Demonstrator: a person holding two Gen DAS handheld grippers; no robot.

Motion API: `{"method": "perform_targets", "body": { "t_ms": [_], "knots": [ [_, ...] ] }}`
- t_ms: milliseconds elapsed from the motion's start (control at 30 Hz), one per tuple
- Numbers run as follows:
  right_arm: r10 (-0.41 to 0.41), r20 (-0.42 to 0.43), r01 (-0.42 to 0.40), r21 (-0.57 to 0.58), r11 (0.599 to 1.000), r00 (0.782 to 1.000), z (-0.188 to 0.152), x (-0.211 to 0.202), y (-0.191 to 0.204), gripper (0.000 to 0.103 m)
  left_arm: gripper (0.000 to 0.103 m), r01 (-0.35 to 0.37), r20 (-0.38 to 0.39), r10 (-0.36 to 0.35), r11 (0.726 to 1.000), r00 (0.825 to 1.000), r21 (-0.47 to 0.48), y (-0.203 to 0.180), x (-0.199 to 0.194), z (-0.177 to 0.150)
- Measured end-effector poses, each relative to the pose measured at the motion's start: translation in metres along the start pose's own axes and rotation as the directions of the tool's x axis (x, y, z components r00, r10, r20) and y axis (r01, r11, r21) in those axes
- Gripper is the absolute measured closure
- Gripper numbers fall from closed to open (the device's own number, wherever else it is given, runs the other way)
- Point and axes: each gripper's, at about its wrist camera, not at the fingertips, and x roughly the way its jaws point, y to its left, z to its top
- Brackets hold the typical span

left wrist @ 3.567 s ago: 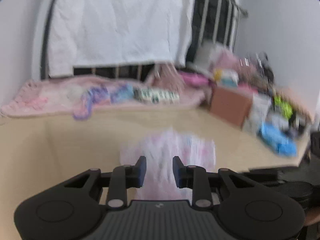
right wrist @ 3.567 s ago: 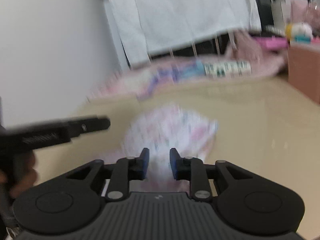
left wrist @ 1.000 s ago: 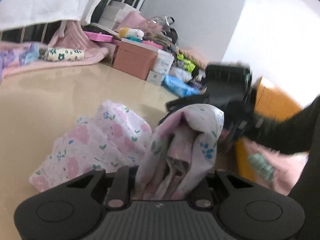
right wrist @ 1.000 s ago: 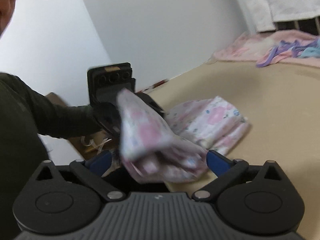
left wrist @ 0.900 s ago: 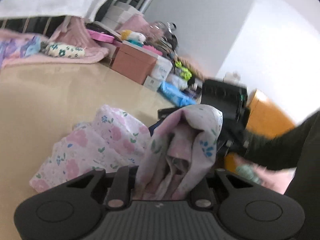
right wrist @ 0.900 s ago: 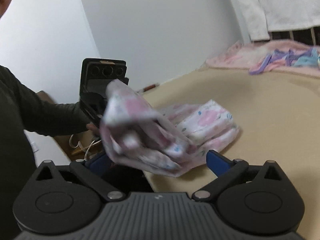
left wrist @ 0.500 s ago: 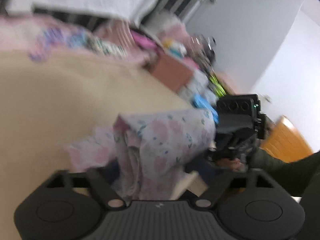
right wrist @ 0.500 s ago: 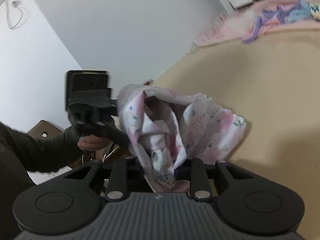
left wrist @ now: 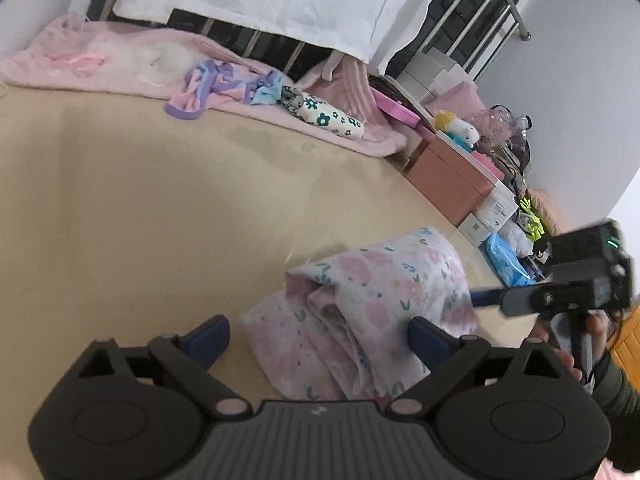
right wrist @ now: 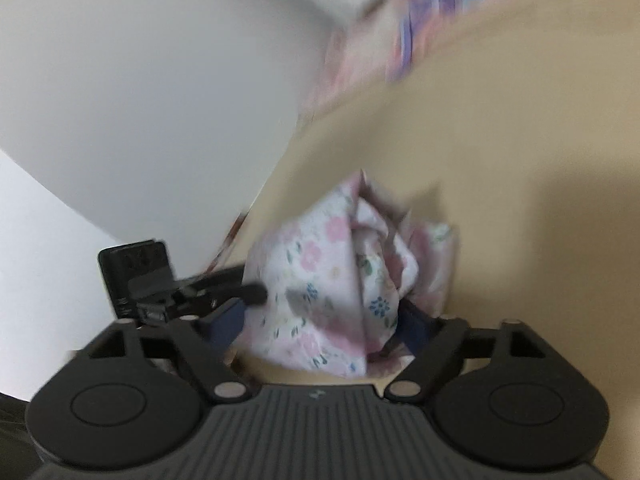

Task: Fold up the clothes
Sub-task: 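Press the folded dress bundle down with the right gripper and release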

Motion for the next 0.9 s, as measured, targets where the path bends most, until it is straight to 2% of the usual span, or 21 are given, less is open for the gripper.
{"method": "perform_targets", "body": {
  "t_ms": [33,100,133,200,300,333,367,400,467,500,533,567,633,667,700,767,833,900],
  "knots": [
    [-0.054,0.062,0.058,-0.063,0.996,0.997,-0.003,-0.013,0.007,0.016,0.007,0.001,-0.005,-0.001,1.000,1.000,-0.018,0.000,-0.002,-0.001],
    [-0.142,0.180,0.167,-0.138,0.976,0.973,-0.017,-0.030,0.015,0.006,0.007,0.032,-0.008,-0.033,0.996,0.999,-0.078,0.000,0.002,0.002],
    [-0.172,0.207,0.204,-0.148,0.968,0.963,-0.021,-0.034,0.013,0.004,0.007,0.051,0.001,-0.051,0.994,0.999,-0.094,0.000,0.002,-0.001],
    [-0.173,0.202,0.200,-0.119,0.973,0.964,-0.023,-0.026,0.008,0.005,0.007,0.064,0.019,-0.062,0.993,0.998,-0.097,-0.005,0.005,-0.003],
    [-0.163,0.172,0.173,-0.047,0.984,0.972,-0.016,-0.001,0.005,0.013,0.009,0.038,0.014,-0.037,0.996,0.999,-0.079,-0.011,0.014,-0.001],
    [-0.171,0.157,0.178,-0.033,0.983,0.973,-0.011,0.006,0.003,0.023,0.012,0.030,0.010,-0.029,0.996,1.000,-0.079,-0.012,0.017,0.000],
    [-0.181,0.142,0.186,-0.023,0.982,0.973,-0.006,0.011,0.000,0.036,0.025,0.028,-0.002,-0.028,0.995,1.000,-0.093,-0.012,0.019,0.003],
    [-0.187,0.128,0.189,-0.003,0.982,0.974,-0.004,0.017,-0.002,0.040,0.038,0.028,-0.020,-0.030,0.993,0.999,-0.113,-0.009,0.021,0.006],
    [-0.194,0.103,0.191,0.046,0.981,0.975,-0.002,0.029,-0.005,0.060,0.048,0.026,-0.042,-0.034,0.985,0.999,-0.168,-0.002,0.025,0.012],
    [-0.198,0.088,0.190,0.085,0.978,0.976,-0.004,0.032,-0.008,0.063,0.058,0.029,-0.055,-0.041,0.980,0.998,-0.196,0.001,0.027,0.013],
    [-0.195,0.085,0.183,0.127,0.975,0.977,-0.006,0.032,-0.009,0.070,0.060,0.034,-0.066,-0.050,0.973,0.997,-0.228,0.004,0.029,0.014],
    [-0.190,0.085,0.174,0.168,0.970,0.978,-0.008,0.031,-0.010,0.075,0.067,0.049,-0.069,-0.070,0.962,0.995,-0.270,0.007,0.030,0.014],
    [-0.188,0.100,0.161,0.237,0.958,0.977,-0.014,0.028,-0.009,0.079,0.070,0.097,-0.045,-0.123,0.921,0.991,-0.378,0.013,0.032,0.007],
    [-0.193,0.117,0.157,0.262,0.952,0.974,-0.019,0.025,-0.008,0.079,0.065,0.114,-0.016,-0.134,0.895,0.991,-0.432,0.018,0.034,0.001],
    [-0.198,0.134,0.153,0.287,0.946,0.971,-0.024,0.023,-0.008,0.079,0.068,0.128,0.008,-0.140,0.877,0.990,-0.463,0.022,0.035,-0.003],
    [-0.212,0.148,0.159,0.303,0.940,0.966,-0.033,0.025,-0.006,0.076,0.071,0.136,0.030,-0.138,0.883,0.990,-0.449,0.023,0.036,-0.006],
    [-0.254,0.159,0.204,0.276,0.939,0.954,-0.034,0.021,-0.002,0.066,0.071,0.121,0.019,-0.126,0.887,0.992,-0.445,0.021,0.036,-0.005],
    [-0.326,0.221,0.288,0.186,0.939,0.919,-0.032,0.009,0.014,0.066,0.073,0.107,0.003,-0.117,0.898,0.993,-0.428,0.019,0.035,-0.003]
  ]
}}
